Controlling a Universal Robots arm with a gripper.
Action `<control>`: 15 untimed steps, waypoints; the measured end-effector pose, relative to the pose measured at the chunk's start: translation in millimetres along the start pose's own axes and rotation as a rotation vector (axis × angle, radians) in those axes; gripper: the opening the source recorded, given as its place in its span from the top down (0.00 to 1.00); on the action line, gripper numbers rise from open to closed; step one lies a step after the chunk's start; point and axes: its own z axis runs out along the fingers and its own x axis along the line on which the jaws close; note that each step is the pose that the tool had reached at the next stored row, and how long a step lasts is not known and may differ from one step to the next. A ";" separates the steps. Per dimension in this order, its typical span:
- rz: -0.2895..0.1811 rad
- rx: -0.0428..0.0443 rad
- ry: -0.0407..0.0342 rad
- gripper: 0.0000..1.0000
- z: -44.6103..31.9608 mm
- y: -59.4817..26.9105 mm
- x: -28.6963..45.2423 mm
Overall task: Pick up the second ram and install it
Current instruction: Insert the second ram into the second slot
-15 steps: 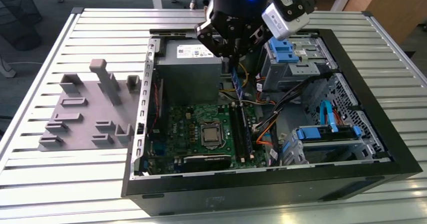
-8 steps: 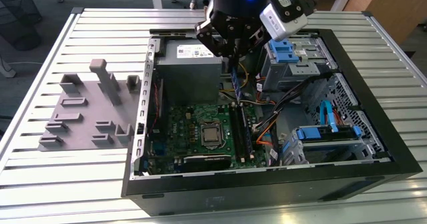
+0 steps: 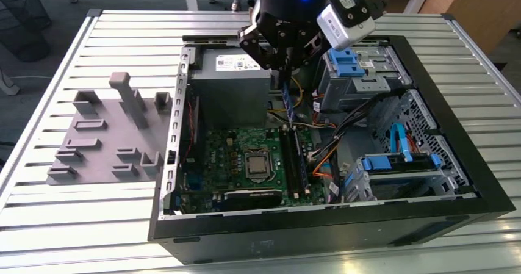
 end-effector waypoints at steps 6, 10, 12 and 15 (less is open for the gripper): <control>0.000 -0.0213 -0.0014 0.86 0.1 0.1 0.0; 0.000 0.0205 0.0013 0.86 0.0 0.0 0.0; 0.000 0.0215 0.0013 0.86 0.1 0.0 0.0; 0.000 0.0264 0.0017 0.86 0.0 0.0 0.0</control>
